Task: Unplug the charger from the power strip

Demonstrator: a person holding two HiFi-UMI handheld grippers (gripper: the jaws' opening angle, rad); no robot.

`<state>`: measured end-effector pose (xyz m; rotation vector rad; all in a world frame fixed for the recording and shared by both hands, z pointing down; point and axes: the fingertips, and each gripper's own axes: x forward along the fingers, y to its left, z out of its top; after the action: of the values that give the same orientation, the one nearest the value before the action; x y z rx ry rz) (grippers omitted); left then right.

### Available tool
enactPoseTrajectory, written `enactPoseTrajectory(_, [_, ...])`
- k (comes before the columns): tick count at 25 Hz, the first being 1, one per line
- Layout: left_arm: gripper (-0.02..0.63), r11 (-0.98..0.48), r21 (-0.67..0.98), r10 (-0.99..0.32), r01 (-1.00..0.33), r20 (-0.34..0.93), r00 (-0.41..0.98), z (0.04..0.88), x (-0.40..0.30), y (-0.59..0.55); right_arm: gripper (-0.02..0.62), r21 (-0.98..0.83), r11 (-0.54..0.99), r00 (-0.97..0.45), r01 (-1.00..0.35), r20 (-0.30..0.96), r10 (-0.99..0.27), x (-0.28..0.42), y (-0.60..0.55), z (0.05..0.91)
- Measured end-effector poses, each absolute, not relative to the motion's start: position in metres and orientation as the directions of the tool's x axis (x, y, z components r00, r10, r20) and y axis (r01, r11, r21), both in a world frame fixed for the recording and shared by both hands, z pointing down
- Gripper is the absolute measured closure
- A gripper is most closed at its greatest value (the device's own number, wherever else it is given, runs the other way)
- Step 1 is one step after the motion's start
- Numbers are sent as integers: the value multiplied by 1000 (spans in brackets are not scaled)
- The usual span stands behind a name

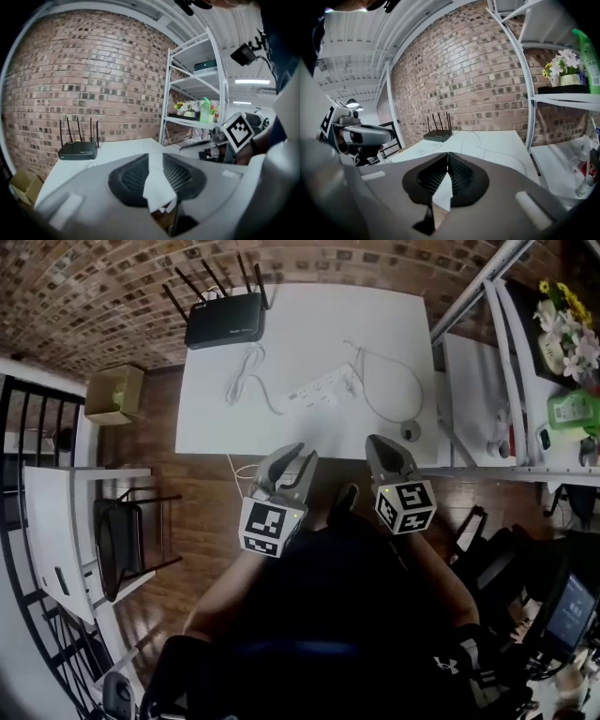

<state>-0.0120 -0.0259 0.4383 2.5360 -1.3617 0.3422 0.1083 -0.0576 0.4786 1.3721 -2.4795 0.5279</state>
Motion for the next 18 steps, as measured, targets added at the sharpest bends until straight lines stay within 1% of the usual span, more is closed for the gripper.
enactPoseTrajectory(6, [514,-459,77,-800,-885,397,450,479,-5,-70,583,-165,549,-556,-819,463,-690,111,-96,513])
enactPoseTrajectory(9, [511,-456,77,-785,-887,436,441,498,-8,-81,580,-158,553,-550,-818,497,-671,104,-106,526])
enactPoseTrajectory(10, [505,-461,78,-778,-884,444,445,504,-8,-86,572,-158,547,-543,-822,509,-668,102,-110,530])
enactPoseTrajectory(11, [502,-468,78,-771,-880,450,450,509,-9,-91,540,-157,540,-534,-827,521,-666,99,-115,535])
enactPoseTrajectory(12, [502,-475,74,-766,-877,455,454,514,-10,-96,521,-155,533,-525,-832,532,-664,97,-120,540])
enactPoseTrajectory(16, [501,-496,65,-743,-866,485,461,537,-20,-112,488,-133,507,-483,-851,575,-660,86,-135,556])
enactPoseTrajectory(18, [494,-499,82,-725,-862,506,468,548,-25,-119,457,-115,500,-462,-859,597,-656,82,-143,564])
